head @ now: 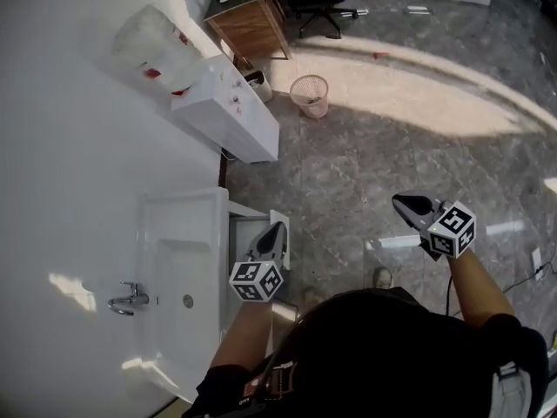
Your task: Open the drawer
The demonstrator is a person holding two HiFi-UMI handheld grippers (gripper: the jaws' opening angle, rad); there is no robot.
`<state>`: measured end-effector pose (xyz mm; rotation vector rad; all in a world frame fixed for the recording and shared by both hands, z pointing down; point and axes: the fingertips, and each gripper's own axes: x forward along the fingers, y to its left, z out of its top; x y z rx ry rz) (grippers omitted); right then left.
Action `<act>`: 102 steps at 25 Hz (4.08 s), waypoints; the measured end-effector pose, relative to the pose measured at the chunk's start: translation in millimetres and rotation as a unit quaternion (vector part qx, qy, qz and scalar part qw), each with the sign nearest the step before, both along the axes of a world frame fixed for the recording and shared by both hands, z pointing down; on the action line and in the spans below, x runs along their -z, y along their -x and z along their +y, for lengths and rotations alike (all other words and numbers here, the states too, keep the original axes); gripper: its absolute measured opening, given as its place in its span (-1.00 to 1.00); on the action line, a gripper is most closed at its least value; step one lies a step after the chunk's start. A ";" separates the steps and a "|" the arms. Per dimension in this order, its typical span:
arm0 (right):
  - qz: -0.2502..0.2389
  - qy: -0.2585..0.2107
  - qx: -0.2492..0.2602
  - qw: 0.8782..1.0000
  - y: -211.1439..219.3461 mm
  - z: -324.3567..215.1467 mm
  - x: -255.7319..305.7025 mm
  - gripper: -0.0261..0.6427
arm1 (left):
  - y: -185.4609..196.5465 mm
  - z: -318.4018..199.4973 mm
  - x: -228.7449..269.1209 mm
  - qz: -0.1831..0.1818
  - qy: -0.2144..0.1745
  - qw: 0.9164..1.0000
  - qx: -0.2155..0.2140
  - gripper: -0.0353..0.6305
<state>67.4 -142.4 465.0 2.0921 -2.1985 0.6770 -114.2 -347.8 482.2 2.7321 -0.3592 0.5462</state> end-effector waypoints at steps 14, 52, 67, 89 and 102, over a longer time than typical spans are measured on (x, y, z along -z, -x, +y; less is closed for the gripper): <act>0.015 -0.016 0.199 0.980 56.7 -45.7 71.5 -0.93 | 141.0 40.1 112.5 0.097 -0.038 0.978 0.183 -0.89; -0.014 -0.051 0.474 0.879 633.7 -203.8 129.2 -0.93 | 763.5 91.3 161.0 0.126 -0.099 0.859 0.486 -0.89; 0.006 -0.069 0.577 0.814 757.0 -304.9 132.8 -0.93 | 838.5 44.0 165.0 0.124 -0.108 0.817 0.553 -0.89; -0.022 -0.065 0.614 0.786 827.8 -432.5 131.9 -0.93 | 872.3 -29.6 169.6 0.134 -0.122 0.761 0.623 -0.89; -0.010 -0.066 0.602 0.796 825.0 -433.1 126.6 -0.93 | 876.2 -44.3 165.1 0.141 -0.117 0.778 0.600 -0.89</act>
